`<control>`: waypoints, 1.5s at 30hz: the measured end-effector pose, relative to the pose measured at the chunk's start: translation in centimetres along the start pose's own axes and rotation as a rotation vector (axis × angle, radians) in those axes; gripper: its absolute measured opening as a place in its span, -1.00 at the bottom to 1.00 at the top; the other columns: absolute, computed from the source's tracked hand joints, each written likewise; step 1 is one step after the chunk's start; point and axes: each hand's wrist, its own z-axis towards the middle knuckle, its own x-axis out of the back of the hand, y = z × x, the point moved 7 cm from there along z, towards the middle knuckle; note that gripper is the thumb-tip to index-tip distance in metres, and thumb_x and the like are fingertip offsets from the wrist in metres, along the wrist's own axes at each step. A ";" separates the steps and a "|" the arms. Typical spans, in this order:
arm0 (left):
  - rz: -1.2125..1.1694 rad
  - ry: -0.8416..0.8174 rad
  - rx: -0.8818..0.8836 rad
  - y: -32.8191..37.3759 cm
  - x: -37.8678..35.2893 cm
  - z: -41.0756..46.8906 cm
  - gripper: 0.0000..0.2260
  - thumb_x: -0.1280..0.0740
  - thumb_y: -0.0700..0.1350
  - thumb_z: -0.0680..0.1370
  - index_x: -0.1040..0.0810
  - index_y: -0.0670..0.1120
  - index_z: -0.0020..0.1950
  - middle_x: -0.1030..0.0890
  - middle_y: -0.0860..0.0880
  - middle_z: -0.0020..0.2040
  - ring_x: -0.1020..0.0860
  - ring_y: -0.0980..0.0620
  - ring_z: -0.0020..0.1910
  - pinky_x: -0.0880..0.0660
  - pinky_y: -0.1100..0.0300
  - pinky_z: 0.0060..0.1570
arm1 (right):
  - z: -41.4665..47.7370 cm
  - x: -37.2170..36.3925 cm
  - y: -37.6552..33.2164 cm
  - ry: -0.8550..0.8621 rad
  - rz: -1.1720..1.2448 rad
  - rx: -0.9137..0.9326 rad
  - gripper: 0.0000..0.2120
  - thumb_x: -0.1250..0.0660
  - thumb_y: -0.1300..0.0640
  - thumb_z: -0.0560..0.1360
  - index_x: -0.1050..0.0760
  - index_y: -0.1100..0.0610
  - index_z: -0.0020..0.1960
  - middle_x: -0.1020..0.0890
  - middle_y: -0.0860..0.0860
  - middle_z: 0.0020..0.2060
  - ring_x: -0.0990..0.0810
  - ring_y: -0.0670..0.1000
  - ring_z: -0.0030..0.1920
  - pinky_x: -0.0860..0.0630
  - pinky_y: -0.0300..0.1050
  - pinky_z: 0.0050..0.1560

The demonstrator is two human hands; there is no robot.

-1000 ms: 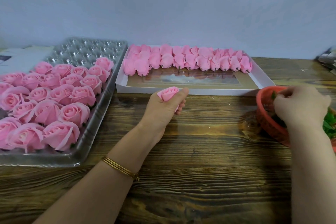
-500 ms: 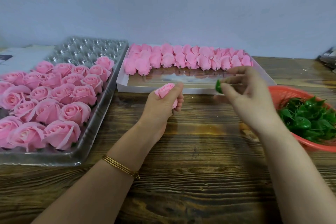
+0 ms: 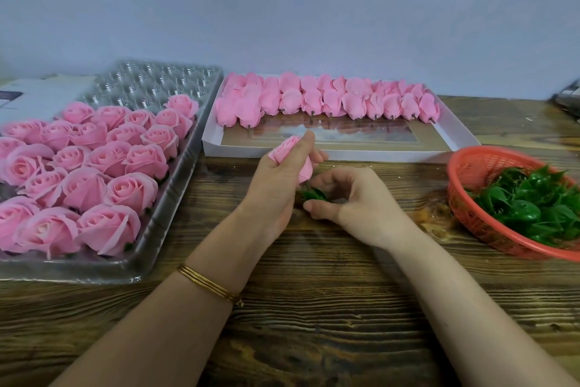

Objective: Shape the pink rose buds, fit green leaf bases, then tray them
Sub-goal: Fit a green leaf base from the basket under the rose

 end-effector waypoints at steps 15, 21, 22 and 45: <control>-0.028 -0.025 0.031 -0.4 -0.2 0.0 -0.68 -0.27 -0.04 0.63 -0.47 -0.14 -0.29 -0.59 -0.10 -0.13 -0.54 -0.06 -0.05 -0.49 -0.02 0.15 | -0.4 0.0 -0.8 0.055 0.374 0.017 -0.69 -0.46 0.48 0.37 -0.59 0.34 0.11 -0.69 0.09 -0.11 -0.65 -0.09 -0.14 -0.60 -0.26 -0.02; -0.049 -0.043 0.020 -0.3 -0.4 -0.1 -0.70 -0.27 -0.05 0.62 -0.47 -0.14 -0.28 -0.57 -0.16 -0.12 -0.54 -0.08 -0.05 -0.48 -0.04 0.19 | -0.5 -0.1 -1.1 0.056 0.454 0.034 -0.63 -0.38 0.58 0.38 -0.55 0.27 0.10 -0.68 0.05 -0.13 -0.67 -0.17 -0.17 -0.61 -0.25 0.00; -0.049 -0.044 0.021 -0.3 -0.4 0.0 -0.70 -0.27 -0.05 0.62 -0.47 -0.14 -0.28 -0.57 -0.17 -0.11 -0.54 -0.08 -0.05 -0.49 -0.04 0.19 | -0.5 -0.1 -1.1 0.057 0.467 0.035 -0.63 -0.38 0.58 0.37 -0.55 0.25 0.08 -0.68 0.04 -0.14 -0.67 -0.17 -0.17 -0.61 -0.26 -0.02; -0.062 -0.061 0.032 -0.5 -0.3 0.3 -0.66 -0.27 -0.02 0.63 -0.56 -0.11 -0.30 -0.68 -0.04 -0.20 -0.64 0.03 -0.21 -0.60 0.10 -0.07 | -0.5 -0.6 -0.2 0.134 0.663 -0.105 -0.69 -0.44 0.56 0.31 -0.58 0.27 -0.04 -0.70 0.18 -0.13 -0.67 0.04 -0.14 -0.64 -0.01 0.06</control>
